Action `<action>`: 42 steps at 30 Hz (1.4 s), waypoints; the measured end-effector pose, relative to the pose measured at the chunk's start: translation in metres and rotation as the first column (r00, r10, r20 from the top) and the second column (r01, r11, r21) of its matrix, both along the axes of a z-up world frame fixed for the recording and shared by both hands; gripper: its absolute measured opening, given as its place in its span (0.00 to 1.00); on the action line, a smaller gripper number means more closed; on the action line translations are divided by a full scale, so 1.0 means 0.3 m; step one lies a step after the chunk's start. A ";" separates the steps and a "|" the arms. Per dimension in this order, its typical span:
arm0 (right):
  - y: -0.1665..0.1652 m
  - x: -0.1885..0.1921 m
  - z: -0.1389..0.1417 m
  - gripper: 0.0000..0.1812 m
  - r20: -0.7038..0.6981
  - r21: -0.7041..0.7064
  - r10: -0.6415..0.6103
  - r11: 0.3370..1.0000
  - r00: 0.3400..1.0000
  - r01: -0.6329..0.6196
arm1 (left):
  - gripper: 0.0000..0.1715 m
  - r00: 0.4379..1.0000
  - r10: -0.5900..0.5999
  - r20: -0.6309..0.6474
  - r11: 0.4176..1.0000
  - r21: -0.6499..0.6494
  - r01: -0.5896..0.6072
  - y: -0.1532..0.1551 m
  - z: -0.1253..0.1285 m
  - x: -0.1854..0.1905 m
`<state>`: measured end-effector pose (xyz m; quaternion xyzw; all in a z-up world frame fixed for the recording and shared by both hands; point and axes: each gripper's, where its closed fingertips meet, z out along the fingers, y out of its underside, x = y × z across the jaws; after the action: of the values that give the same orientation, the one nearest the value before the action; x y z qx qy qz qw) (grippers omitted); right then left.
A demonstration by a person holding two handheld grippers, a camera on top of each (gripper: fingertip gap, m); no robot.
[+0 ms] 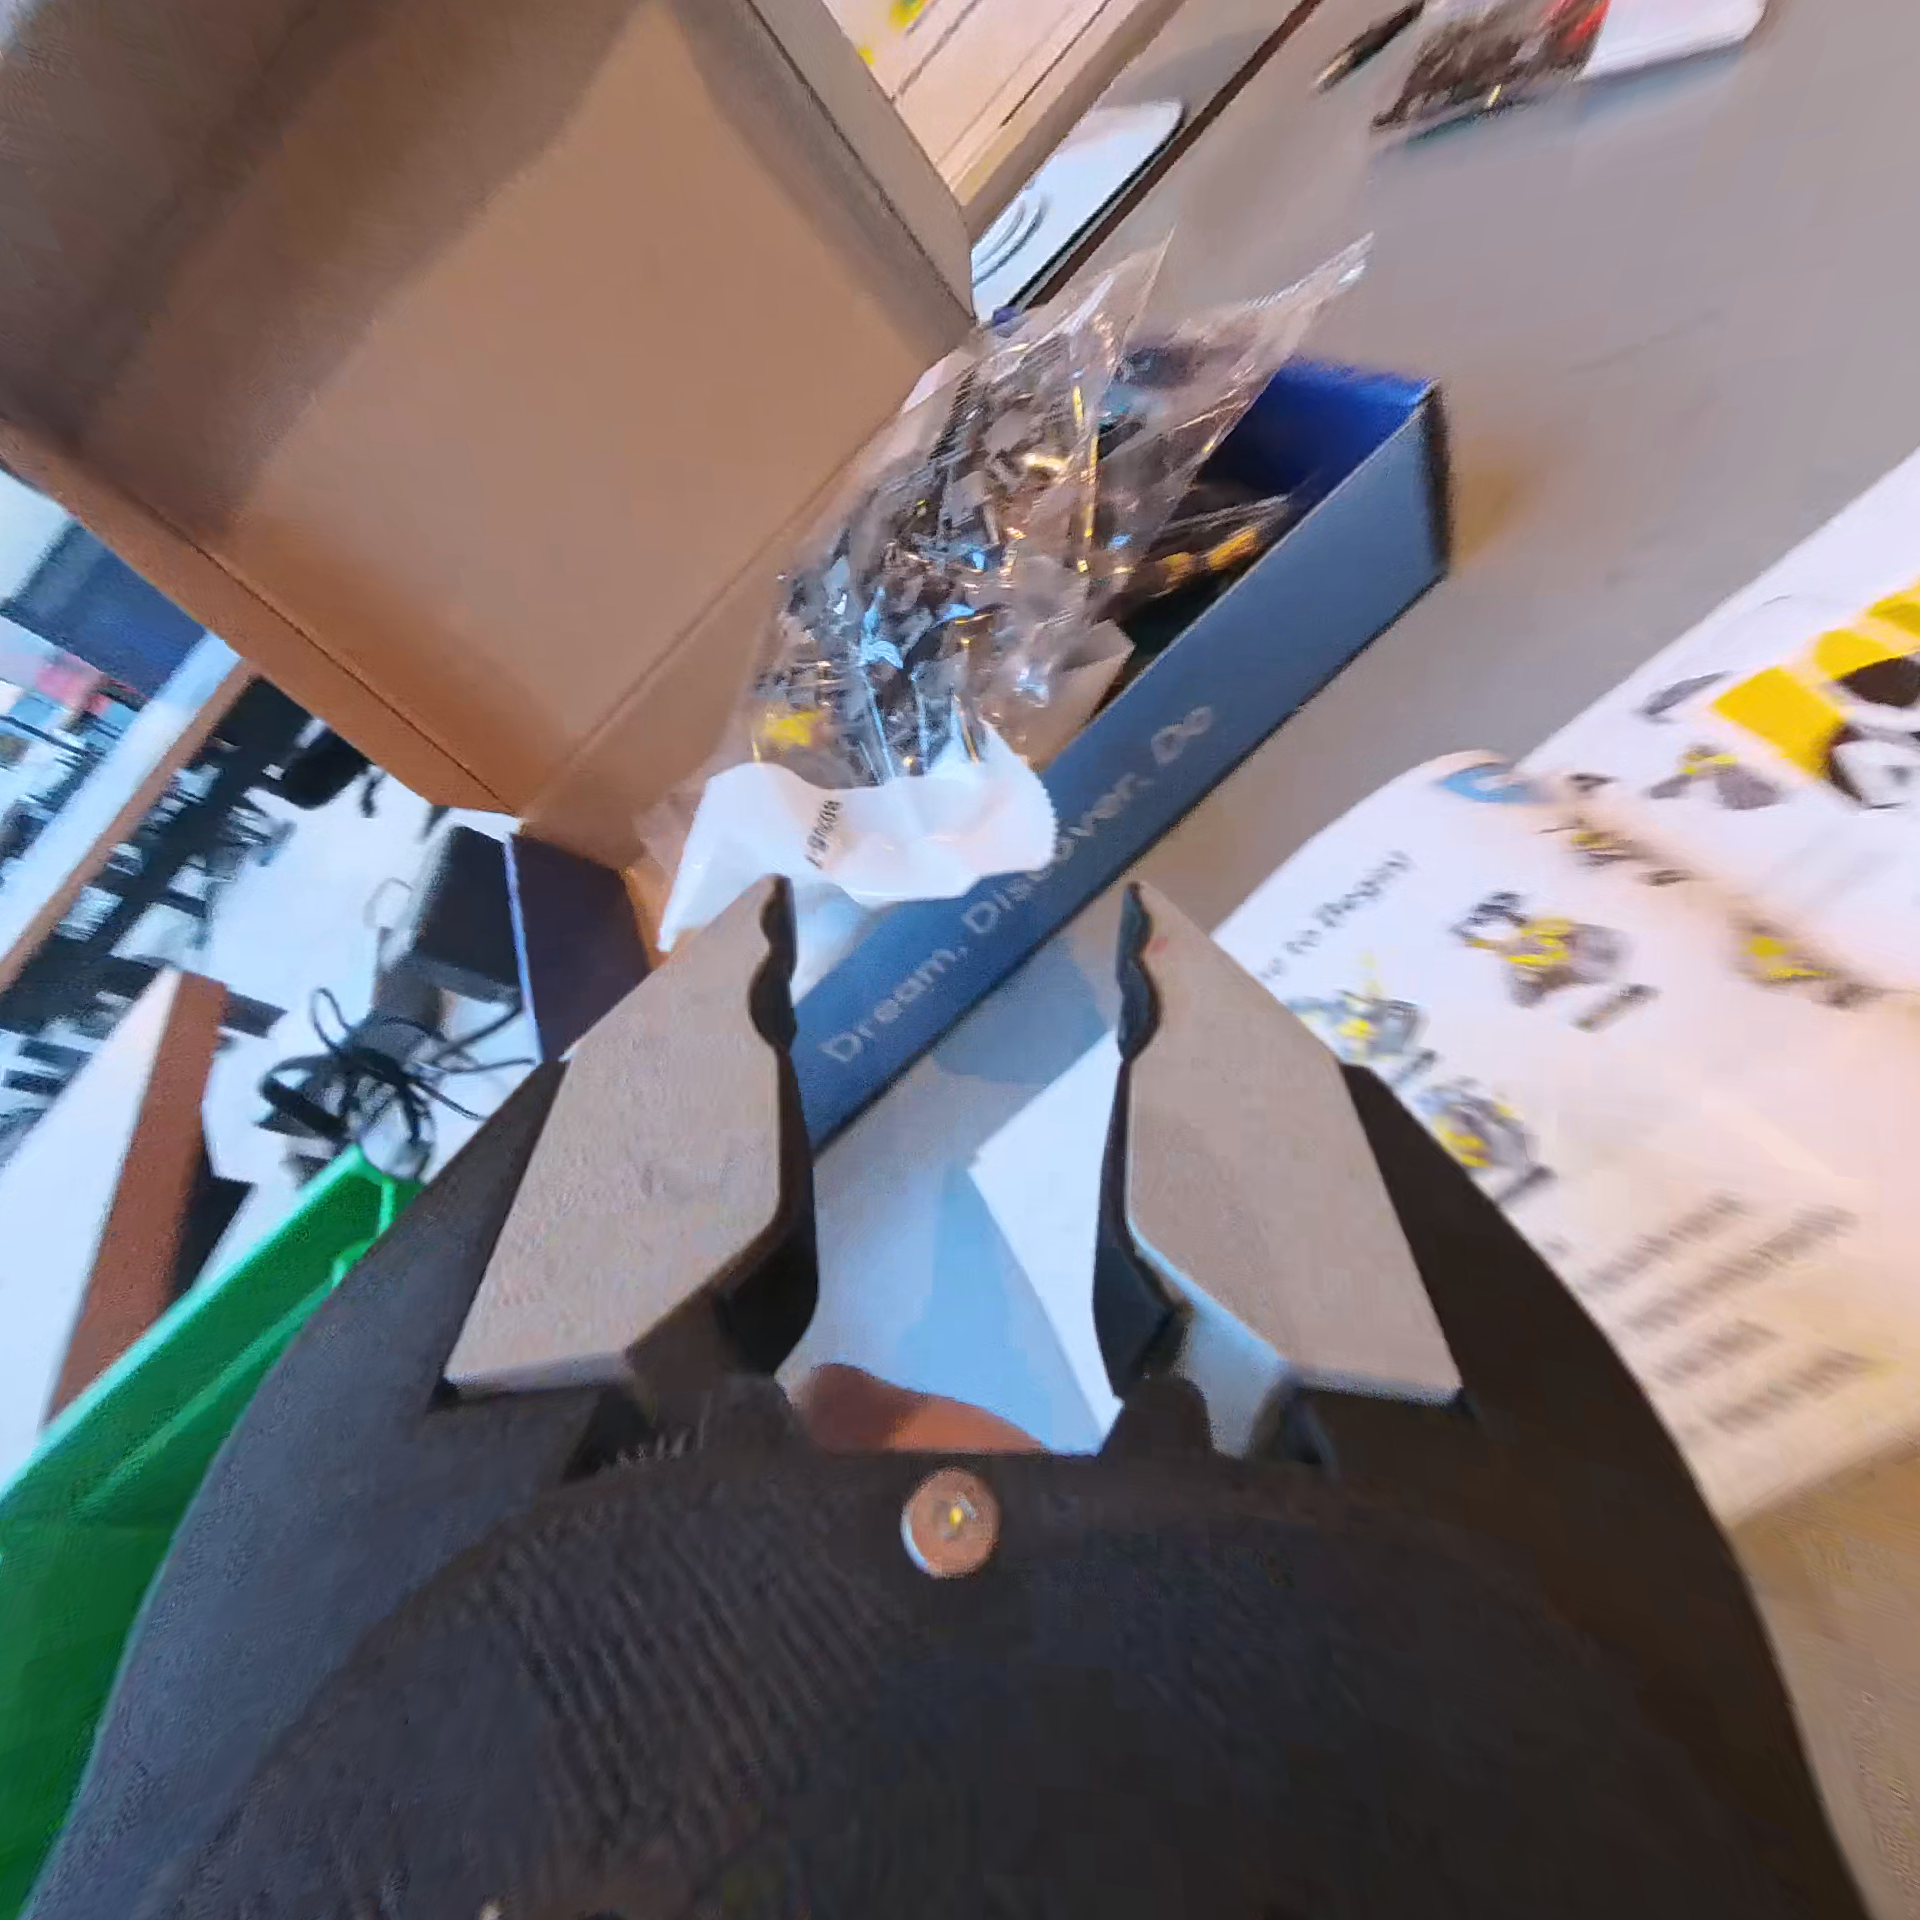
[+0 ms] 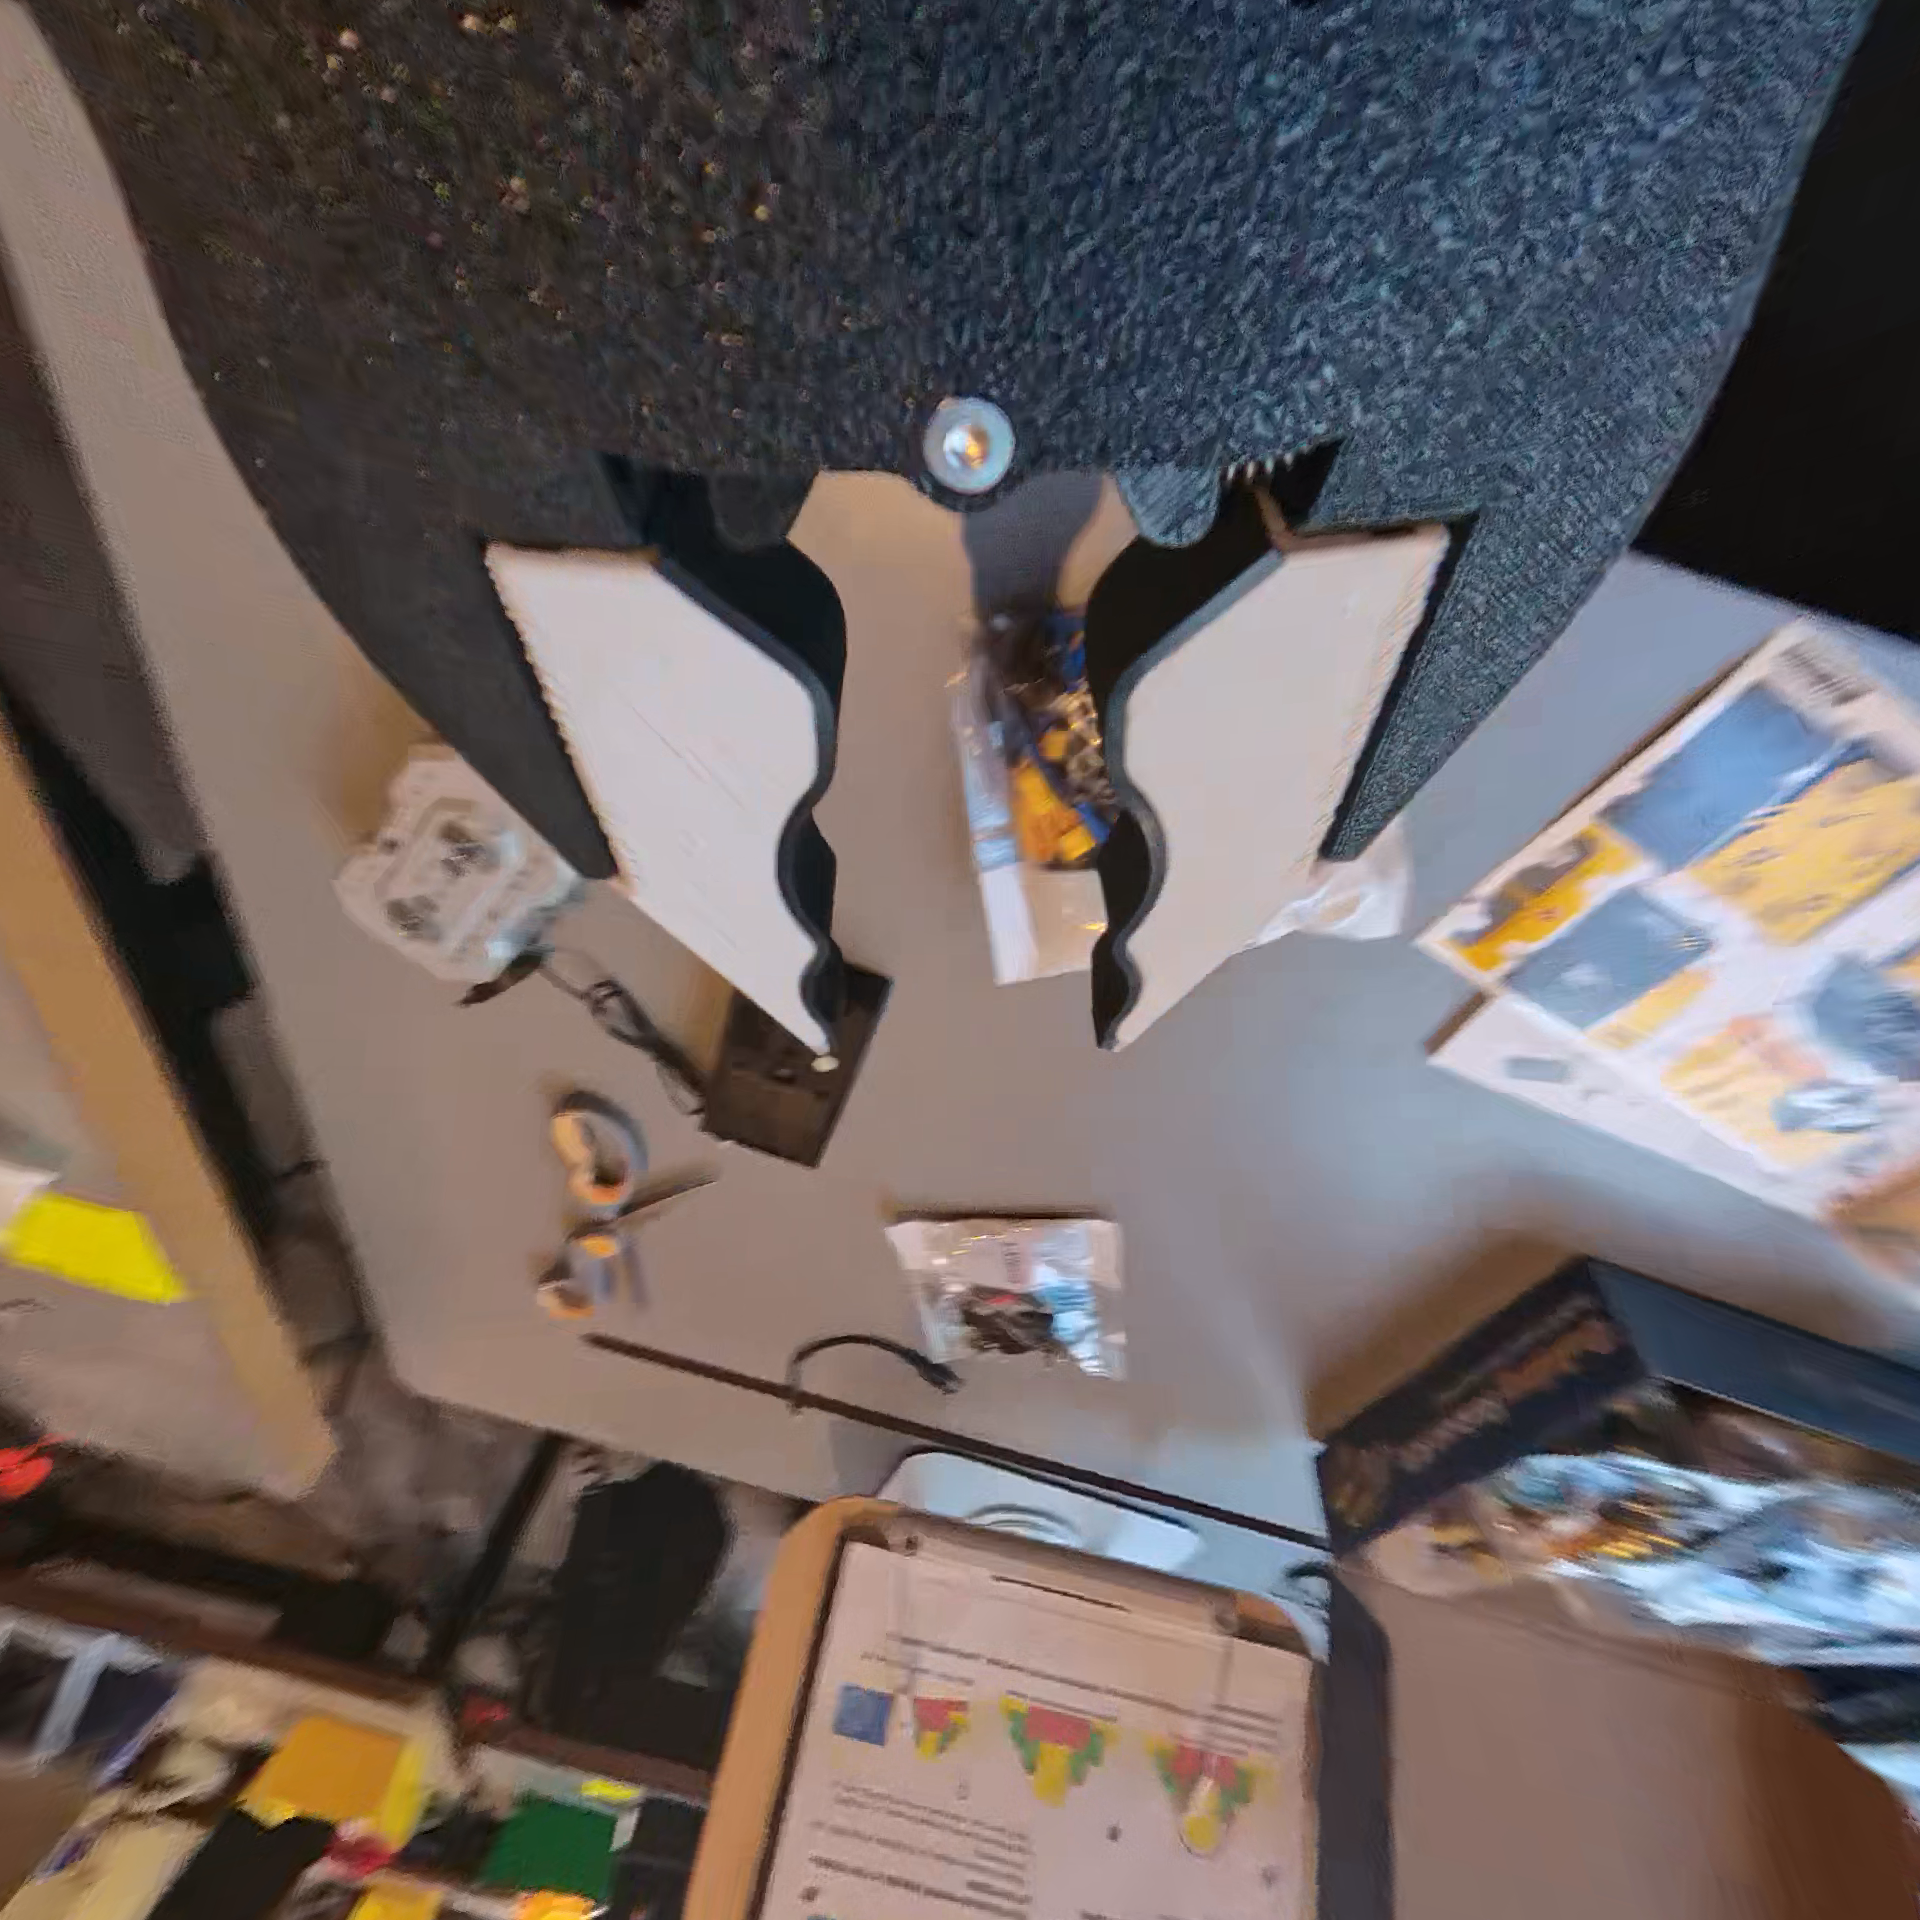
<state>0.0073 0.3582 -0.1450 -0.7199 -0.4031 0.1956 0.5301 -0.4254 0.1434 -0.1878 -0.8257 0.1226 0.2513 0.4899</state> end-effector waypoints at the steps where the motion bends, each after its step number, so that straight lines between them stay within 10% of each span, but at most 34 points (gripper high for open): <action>1: -0.020 0.010 -0.007 0.26 -0.031 -0.056 0.045 0.997 0.999 -0.047 | 0.36 0.999 0.001 -0.037 1.000 -0.021 -0.002 0.025 -0.011 -0.019; 8: -0.124 0.016 -0.144 0.43 -0.093 -0.357 0.168 0.914 0.981 -0.190 | 0.39 0.998 0.026 -0.054 0.994 -0.109 -0.032 0.148 -0.082 -0.091; 21: -0.190 -0.021 -0.430 0.55 0.307 -0.420 0.269 0.899 0.913 -0.124 | 0.17 0.999 0.005 0.035 0.992 -0.126 -0.001 0.164 -0.119 -0.108; 28: -0.199 -0.022 -0.459 0.57 0.372 -0.413 0.295 0.902 0.880 -0.128 | 0.08 1.000 0.026 0.007 0.997 -0.073 -0.025 0.150 -0.085 -0.119; 42: -0.324 -0.021 -0.428 0.54 0.378 -0.527 0.350 0.842 0.857 -0.111 | 0.23 0.989 0.003 0.149 0.999 -0.035 0.002 0.108 -0.044 -0.034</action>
<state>0.0011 0.2611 -0.2734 -0.7995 -0.5403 0.1787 0.1920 -0.4357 0.1758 -0.2010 -0.8506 0.0897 0.1869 0.4833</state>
